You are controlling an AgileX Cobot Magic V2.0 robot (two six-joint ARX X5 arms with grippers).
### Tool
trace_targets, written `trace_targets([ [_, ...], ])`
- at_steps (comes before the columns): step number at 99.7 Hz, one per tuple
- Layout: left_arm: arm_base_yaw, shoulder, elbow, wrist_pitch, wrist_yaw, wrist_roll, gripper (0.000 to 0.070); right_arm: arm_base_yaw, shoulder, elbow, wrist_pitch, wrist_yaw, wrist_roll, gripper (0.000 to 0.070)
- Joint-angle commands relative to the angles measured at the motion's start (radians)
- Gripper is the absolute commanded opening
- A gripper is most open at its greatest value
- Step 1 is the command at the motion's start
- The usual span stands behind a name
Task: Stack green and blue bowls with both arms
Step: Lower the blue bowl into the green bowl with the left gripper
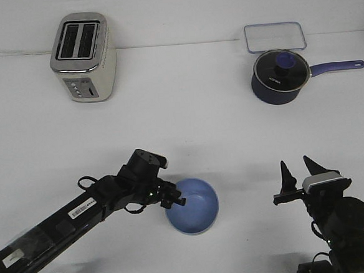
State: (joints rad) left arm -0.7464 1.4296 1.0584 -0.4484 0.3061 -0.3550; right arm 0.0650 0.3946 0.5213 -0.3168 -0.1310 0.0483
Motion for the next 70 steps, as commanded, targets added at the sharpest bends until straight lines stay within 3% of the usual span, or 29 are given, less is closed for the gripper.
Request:
trace_targets([
  [1, -0.01, 0.03, 0.016, 0.022, -0.011, -0.004, 0.0015, 0.001, 0.005, 0.008, 0.007, -0.001, 0.0, 0.0414],
  [13, -0.015, 0.056, 0.016, 0.024, -0.027, -0.002, 0.0037, 0.001, 0.005, 0.008, 0.007, -0.001, 0.0, 0.0414],
  [27, -0.015, 0.061, 0.016, 0.024, -0.026, -0.002, 0.0305, 0.001, 0.005, 0.008, 0.008, -0.003, 0.0, 0.0414],
  [47, 0.004, 0.035, 0.035, -0.003, -0.047, 0.0, 0.0515, 0.001, 0.005, 0.008, 0.009, -0.003, 0.0, 0.0414],
  [53, 0.025, 0.001, 0.052, -0.021, -0.08, 0.01, 0.0545, 0.001, 0.005, 0.008, 0.009, -0.003, 0.0, 0.0414],
  [70, 0.108, -0.161, 0.129, -0.068, -0.194, 0.075, 0.0544, 0.001, 0.005, 0.008, 0.008, -0.003, 0.0, 0.0414],
])
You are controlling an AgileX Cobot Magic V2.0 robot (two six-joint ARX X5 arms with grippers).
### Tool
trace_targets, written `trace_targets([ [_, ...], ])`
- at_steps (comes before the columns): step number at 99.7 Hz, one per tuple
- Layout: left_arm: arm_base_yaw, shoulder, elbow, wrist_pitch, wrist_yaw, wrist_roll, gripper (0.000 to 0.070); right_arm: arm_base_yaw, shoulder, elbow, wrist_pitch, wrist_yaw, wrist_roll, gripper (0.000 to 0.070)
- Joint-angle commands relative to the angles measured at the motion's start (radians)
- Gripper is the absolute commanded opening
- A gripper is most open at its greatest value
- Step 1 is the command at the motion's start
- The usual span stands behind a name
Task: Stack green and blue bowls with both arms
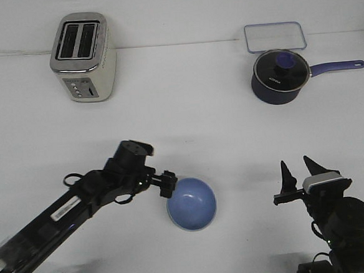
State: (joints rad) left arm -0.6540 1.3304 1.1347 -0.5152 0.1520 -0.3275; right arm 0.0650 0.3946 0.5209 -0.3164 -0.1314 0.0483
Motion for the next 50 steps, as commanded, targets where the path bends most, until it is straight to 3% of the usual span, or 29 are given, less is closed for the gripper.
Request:
trace_targets([
  [1, 0.021, -0.072, 0.057, -0.002, -0.048, 0.052, 0.0544, 0.001, 0.005, 0.008, 0.008, -0.003, 0.0, 0.0413],
  [29, 0.196, -0.361, 0.11, 0.023, -0.398, 0.243, 0.0544, 0.001, 0.005, 0.008, 0.008, 0.0, 0.0, 0.0414],
  [38, 0.261, -0.423, 0.104, 0.016, -0.444, 0.296, 0.054, 0.001, 0.005, 0.008, 0.008, 0.002, 0.0, 0.0413],
  [50, 0.343, -0.519, 0.032, 0.056, -0.448, 0.311, 0.0516, 0.001, 0.003, 0.008, 0.002, 0.029, 0.01, 0.0405],
])
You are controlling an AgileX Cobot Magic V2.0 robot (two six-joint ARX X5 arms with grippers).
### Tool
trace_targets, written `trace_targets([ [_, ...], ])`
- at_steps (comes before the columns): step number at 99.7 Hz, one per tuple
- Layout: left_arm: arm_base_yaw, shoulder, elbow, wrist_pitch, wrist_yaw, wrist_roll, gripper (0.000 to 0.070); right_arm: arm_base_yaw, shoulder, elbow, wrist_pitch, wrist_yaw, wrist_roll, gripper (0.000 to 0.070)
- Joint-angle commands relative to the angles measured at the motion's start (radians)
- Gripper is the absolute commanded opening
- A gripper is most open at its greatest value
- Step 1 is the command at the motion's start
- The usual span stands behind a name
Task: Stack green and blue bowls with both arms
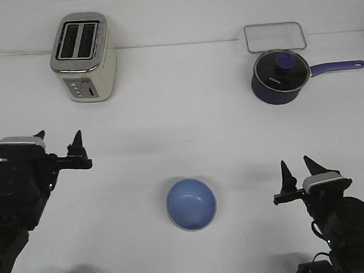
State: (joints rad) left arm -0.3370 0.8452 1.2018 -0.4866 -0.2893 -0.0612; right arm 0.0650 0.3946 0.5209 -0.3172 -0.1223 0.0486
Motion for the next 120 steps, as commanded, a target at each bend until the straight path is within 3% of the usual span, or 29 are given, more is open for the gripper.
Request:
trace_targets([
  [1, 0.032, -0.044, -0.048, 0.035, -0.006, 0.045, 0.0505, 0.001, 0.002, 0.008, 0.002, 0.023, 0.01, 0.0402],
  [6, 0.058, -0.1, -0.123, 0.085, -0.006, 0.051, 0.0442, 0.001, -0.004, 0.008, -0.005, 0.038, 0.013, 0.037],
  [12, 0.084, -0.184, -0.24, 0.161, -0.006, 0.059, 0.0361, 0.001, -0.016, 0.008, -0.006, 0.048, 0.015, 0.0279],
  [21, 0.105, -0.33, -0.446, 0.307, -0.005, 0.081, 0.021, 0.001, -0.051, 0.008, -0.015, 0.051, 0.017, 0.0004],
  [35, 0.109, -0.538, -0.718, 0.475, 0.003, 0.082, 0.0003, 0.001, -0.109, 0.008, -0.037, 0.068, 0.03, 0.0],
  [51, 0.109, -0.649, -0.834, 0.504, 0.002, 0.072, 0.0011, 0.001, -0.148, 0.008, -0.031, 0.081, 0.03, 0.0],
  [120, 0.108, -0.651, -0.834, 0.514, 0.002, 0.069, 0.0015, 0.001, -0.152, 0.008, -0.02, 0.097, 0.06, 0.0],
])
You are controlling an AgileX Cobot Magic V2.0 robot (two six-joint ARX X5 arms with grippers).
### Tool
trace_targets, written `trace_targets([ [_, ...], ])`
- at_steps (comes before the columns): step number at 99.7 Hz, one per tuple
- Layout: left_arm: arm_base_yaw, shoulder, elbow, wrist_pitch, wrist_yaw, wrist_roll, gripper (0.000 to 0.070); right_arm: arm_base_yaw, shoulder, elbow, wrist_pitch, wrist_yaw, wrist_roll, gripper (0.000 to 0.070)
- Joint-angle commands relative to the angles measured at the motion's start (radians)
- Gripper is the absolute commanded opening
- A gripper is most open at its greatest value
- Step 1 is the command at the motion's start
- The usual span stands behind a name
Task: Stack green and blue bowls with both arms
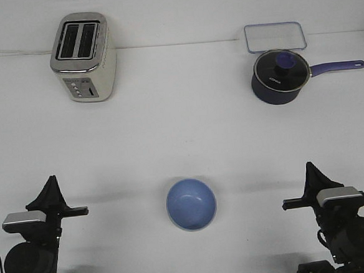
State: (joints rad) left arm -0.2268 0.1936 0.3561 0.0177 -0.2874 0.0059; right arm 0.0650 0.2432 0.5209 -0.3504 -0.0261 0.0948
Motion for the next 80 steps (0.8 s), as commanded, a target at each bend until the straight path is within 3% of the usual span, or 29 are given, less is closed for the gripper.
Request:
trace_targets([
  [1, -0.002, 0.0, 0.012, 0.01, 0.0, 0.002, 0.0014, 0.001, 0.0, 0.008, 0.013, 0.001, 0.013, 0.0],
  [25, 0.014, -0.008, -0.002, -0.001, 0.01, 0.008, 0.0014, 0.001, 0.0, 0.008, 0.013, 0.001, 0.013, 0.0],
  [42, 0.14, -0.087, -0.126, -0.008, 0.228, 0.02, 0.0014, 0.001, 0.0, 0.008, 0.013, 0.001, 0.013, 0.0],
  [66, 0.211, -0.191, -0.289, 0.025, 0.265, 0.016, 0.0014, 0.001, 0.0, 0.008, 0.013, 0.001, 0.013, 0.0],
  [80, 0.222, -0.191, -0.344, 0.081, 0.339, 0.021, 0.0014, 0.001, 0.0, 0.008, 0.013, 0.001, 0.013, 0.0],
])
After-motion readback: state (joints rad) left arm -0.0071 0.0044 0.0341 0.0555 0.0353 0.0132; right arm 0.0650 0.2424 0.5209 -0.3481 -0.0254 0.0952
